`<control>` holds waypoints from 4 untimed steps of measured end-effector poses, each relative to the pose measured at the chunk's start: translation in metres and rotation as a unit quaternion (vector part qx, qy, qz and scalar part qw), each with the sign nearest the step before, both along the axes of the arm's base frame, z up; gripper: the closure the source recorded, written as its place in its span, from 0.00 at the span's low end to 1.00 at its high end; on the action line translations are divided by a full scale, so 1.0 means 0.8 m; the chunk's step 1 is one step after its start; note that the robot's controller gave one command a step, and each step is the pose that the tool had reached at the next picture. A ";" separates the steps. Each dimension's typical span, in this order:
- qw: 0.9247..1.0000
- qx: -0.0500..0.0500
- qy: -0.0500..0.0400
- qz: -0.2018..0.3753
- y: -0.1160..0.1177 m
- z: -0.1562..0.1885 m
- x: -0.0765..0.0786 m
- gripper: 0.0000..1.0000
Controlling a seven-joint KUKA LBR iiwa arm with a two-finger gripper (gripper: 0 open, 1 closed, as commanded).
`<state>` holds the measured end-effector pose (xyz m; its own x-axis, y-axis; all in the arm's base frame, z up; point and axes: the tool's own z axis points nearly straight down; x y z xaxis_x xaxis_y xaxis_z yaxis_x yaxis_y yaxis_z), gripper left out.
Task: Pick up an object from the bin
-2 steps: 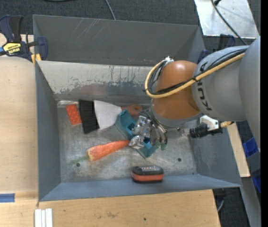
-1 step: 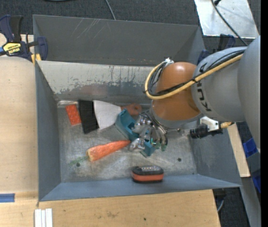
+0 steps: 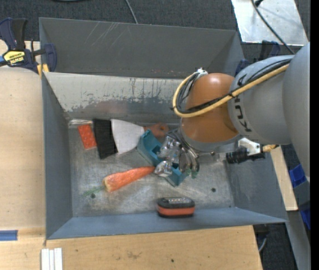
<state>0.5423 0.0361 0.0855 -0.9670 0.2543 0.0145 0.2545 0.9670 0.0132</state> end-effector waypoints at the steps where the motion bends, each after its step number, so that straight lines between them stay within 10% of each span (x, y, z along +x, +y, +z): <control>1: 1.000 0.000 0.000 0.000 0.000 0.000 0.000 1.00; 4: 1.000 -0.009 -0.001 -0.003 -0.011 0.120 -0.009 1.00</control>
Offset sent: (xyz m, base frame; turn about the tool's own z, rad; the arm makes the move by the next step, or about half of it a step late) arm 0.0140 0.0019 0.0961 0.0157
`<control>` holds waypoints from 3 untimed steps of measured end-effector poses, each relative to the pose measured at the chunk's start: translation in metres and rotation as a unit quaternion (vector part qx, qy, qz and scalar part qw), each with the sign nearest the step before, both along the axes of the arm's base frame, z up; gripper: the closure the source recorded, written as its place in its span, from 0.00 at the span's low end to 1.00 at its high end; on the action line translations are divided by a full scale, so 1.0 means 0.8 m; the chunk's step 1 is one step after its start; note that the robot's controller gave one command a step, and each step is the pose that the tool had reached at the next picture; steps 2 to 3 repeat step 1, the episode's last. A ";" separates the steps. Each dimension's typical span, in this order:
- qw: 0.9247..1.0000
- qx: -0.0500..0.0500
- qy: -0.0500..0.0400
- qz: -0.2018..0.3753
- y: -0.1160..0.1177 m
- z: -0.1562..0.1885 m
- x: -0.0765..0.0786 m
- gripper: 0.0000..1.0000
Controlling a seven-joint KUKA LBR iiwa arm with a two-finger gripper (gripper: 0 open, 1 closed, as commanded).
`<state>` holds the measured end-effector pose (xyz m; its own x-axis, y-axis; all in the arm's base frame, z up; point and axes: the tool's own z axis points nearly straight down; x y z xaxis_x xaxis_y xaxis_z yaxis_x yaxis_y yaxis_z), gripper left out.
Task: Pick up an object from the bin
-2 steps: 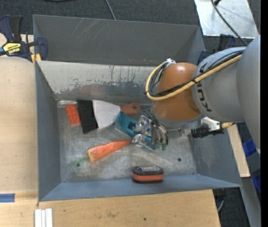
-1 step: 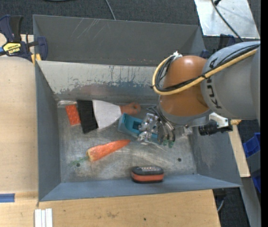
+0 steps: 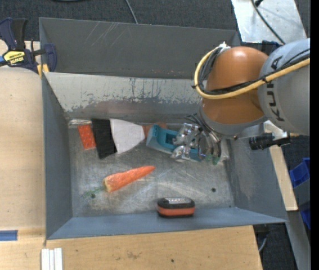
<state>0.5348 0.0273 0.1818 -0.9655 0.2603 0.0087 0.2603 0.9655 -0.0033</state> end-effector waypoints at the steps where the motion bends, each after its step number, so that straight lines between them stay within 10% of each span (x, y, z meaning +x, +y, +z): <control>1: 1.000 0.000 -0.005 0.000 -0.001 0.046 0.002 1.00; 3: 1.000 0.000 -0.005 0.000 -0.001 0.046 0.002 1.00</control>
Offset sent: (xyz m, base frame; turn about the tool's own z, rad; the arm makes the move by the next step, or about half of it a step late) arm -0.0008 0.0019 0.0617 -0.0026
